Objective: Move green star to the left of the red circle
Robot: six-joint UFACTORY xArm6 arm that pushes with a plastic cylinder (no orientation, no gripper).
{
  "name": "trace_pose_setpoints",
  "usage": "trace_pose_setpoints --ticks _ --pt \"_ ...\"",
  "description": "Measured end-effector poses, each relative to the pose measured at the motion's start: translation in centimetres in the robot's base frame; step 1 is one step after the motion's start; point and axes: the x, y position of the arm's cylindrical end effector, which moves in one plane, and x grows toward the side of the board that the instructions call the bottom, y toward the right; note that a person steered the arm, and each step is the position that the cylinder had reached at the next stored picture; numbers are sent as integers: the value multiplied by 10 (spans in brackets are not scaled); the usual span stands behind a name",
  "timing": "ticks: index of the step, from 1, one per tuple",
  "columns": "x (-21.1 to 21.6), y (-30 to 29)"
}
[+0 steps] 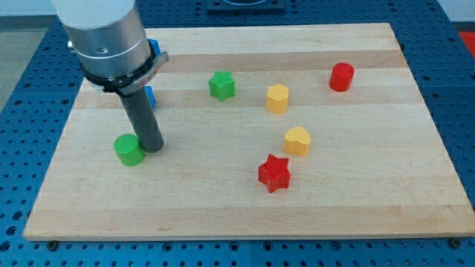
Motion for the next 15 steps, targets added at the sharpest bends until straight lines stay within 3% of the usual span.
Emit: trace_pose_setpoints --ticks 2,4,7,9,13,15 --pt "-5 18" --pt "-4 105" --pt "-48 117" --pt "-34 150" --pt "-150 105" --pt "-154 120"
